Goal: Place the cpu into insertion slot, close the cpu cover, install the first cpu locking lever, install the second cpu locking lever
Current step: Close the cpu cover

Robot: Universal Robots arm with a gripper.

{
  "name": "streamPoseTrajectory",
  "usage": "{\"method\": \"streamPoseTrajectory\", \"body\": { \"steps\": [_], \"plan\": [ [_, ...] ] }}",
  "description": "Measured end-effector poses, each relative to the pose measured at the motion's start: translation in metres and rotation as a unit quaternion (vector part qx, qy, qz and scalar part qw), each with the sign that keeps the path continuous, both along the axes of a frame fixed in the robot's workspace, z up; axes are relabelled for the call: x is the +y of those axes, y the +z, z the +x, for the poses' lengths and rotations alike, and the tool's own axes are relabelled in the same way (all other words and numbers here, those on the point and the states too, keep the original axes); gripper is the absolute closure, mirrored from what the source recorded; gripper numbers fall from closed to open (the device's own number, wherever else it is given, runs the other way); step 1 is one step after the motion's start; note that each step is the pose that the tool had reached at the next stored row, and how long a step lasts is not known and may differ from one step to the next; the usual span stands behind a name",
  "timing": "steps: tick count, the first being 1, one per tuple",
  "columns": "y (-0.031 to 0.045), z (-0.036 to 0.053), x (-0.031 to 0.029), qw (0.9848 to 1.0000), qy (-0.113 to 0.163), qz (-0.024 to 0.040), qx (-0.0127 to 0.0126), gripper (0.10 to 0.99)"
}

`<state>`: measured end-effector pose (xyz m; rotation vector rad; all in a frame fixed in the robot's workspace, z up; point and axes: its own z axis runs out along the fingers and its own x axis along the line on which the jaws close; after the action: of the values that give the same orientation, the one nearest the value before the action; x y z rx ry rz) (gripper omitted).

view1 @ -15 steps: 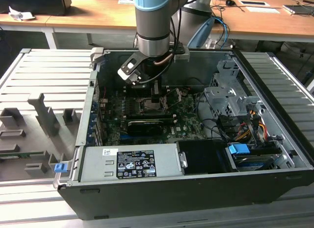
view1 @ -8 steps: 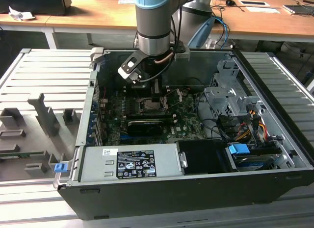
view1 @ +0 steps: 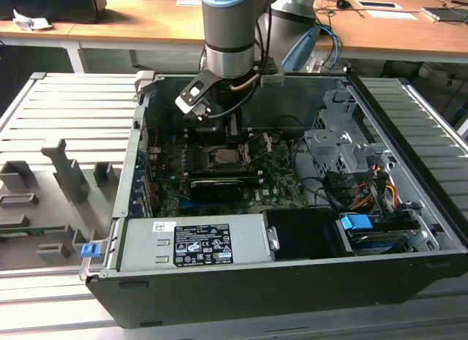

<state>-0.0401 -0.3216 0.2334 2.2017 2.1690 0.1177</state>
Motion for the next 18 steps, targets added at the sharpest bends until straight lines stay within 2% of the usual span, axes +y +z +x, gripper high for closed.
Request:
{"method": "streamPoseTrajectory", "body": {
  "steps": [10,18],
  "plan": [
    [0.0061,0.0002,0.0001,1.0000,0.000,0.0001,-0.0001,0.980],
    [0.0062,0.0092,0.0001,1.0000,0.000,0.0000,0.0002,0.980]
  ]
}}
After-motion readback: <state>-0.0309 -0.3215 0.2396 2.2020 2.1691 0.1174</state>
